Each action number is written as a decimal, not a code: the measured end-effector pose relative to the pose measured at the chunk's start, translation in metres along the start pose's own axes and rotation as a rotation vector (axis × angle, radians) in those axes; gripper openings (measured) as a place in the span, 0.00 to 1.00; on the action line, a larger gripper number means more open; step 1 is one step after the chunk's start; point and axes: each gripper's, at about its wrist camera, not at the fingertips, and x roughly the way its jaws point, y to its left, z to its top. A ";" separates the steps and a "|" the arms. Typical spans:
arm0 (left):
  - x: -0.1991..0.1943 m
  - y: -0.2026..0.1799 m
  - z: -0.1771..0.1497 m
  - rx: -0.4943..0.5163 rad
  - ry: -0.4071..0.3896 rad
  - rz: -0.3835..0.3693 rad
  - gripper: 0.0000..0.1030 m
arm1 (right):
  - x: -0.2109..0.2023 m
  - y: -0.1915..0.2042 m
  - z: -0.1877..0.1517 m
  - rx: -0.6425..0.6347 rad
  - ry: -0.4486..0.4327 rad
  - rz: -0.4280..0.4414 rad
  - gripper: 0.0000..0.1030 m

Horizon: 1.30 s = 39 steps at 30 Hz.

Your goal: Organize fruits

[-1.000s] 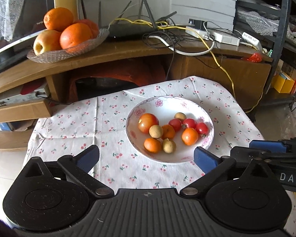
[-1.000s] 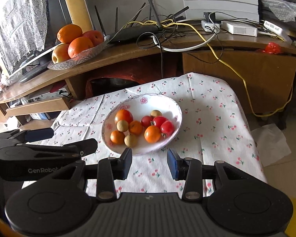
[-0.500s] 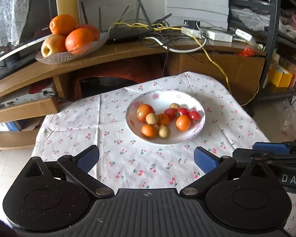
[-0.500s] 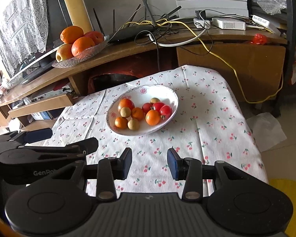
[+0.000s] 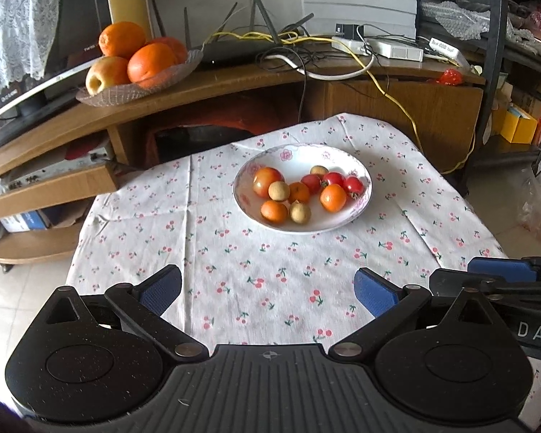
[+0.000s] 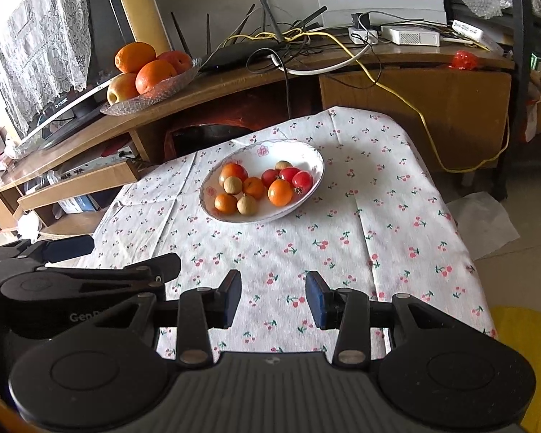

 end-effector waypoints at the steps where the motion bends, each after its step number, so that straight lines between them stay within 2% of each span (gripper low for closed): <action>1: 0.000 0.000 -0.001 -0.003 0.005 -0.003 1.00 | -0.001 0.000 -0.001 -0.002 0.002 -0.002 0.38; 39: 0.005 0.005 -0.035 -0.065 0.144 0.015 0.99 | 0.011 0.011 -0.027 -0.051 0.112 -0.034 0.38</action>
